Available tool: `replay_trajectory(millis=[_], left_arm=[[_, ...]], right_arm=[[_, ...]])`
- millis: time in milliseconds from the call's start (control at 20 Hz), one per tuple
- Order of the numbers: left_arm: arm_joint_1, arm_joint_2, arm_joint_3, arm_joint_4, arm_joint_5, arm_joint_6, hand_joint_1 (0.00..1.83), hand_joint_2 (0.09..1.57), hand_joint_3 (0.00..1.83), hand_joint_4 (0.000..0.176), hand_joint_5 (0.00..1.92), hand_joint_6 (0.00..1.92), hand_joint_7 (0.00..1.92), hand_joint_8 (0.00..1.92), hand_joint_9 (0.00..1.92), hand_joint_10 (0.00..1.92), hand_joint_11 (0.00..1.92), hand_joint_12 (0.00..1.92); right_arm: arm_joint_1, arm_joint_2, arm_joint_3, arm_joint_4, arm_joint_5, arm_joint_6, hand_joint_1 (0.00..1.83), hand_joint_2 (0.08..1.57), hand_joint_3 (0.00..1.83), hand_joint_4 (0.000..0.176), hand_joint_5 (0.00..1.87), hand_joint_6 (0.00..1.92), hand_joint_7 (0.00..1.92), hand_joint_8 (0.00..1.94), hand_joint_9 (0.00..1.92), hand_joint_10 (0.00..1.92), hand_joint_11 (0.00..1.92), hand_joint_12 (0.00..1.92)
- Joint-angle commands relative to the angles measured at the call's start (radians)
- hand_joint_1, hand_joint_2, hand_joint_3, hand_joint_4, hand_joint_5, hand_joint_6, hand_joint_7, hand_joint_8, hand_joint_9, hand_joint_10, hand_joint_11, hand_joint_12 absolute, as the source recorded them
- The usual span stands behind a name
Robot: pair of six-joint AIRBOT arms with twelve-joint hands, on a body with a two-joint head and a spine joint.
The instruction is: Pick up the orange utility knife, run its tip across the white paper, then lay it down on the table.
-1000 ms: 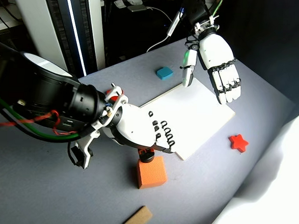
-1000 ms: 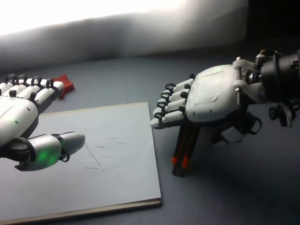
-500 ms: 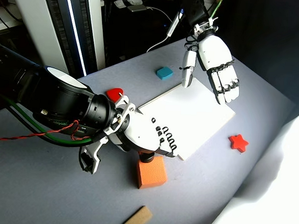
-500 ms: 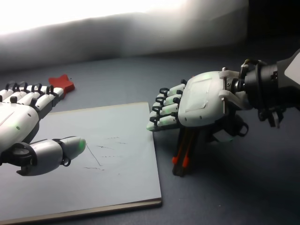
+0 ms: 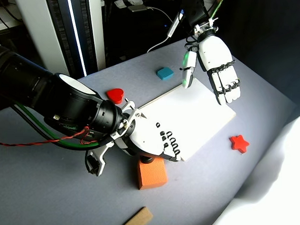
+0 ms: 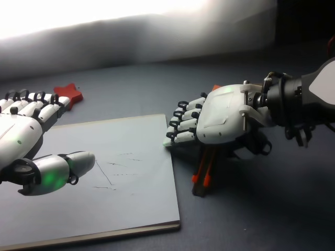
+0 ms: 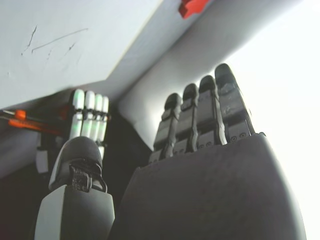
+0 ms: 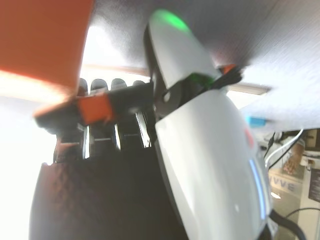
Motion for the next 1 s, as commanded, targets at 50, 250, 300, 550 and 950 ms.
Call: replay_trajectory(millis=[50, 250, 300, 550, 950], left_arm=[[-0.003, 0.001, 0.003, 0.042, -0.097, -0.002, 0.0, 1.23, 0.0, 0.017, 0.0, 0.0, 0.02, 0.0, 0.02, 0.0, 0.0, 0.27], [-0.004, 0.001, 0.003, 0.042, -0.097, -0.003, 0.0, 1.23, 0.0, 0.018, 0.0, 0.0, 0.03, 0.0, 0.03, 0.0, 0.0, 0.3], [-0.005, 0.001, 0.002, 0.042, -0.097, -0.003, 0.0, 1.23, 0.0, 0.019, 0.0, 0.0, 0.03, 0.0, 0.03, 0.0, 0.0, 0.26], [-0.007, -0.001, 0.004, 0.042, -0.097, -0.001, 0.0, 1.23, 0.0, 0.021, 0.0, 0.0, 0.03, 0.0, 0.02, 0.0, 0.0, 0.31], [-0.008, -0.003, 0.006, 0.042, -0.099, 0.0, 0.0, 1.23, 0.0, 0.022, 0.0, 0.0, 0.03, 0.0, 0.02, 0.01, 0.0, 0.33]], right_arm=[[0.0, 0.002, -0.001, 0.01, -0.069, 0.004, 1.2, 1.22, 0.13, 0.0, 0.0, 0.0, 0.0, 0.0, 0.0, 0.0, 0.0, 0.0], [-0.005, 0.003, -0.005, 0.01, -0.089, 0.013, 1.2, 1.2, 0.14, 0.0, 0.09, 0.04, 0.15, 0.06, 0.06, 0.03, 0.0, 0.0], [-0.005, 0.003, -0.008, 0.01, -0.094, 0.015, 1.2, 1.19, 0.1, 0.0, 0.16, 0.35, 0.28, 0.4, 0.15, 0.31, 0.0, 0.59], [-0.017, 0.004, -0.036, 0.01, -0.139, 0.026, 1.03, 1.39, 0.03, 0.0, 0.5, 1.69, 0.53, 1.84, 0.47, 1.91, 0.46, 1.92], [-0.004, 0.012, -0.076, 0.01, -0.217, 0.049, 1.48, 0.81, 1.01, 0.176, 1.58, 1.92, 1.84, 1.94, 1.92, 1.92, 1.92, 1.92]])
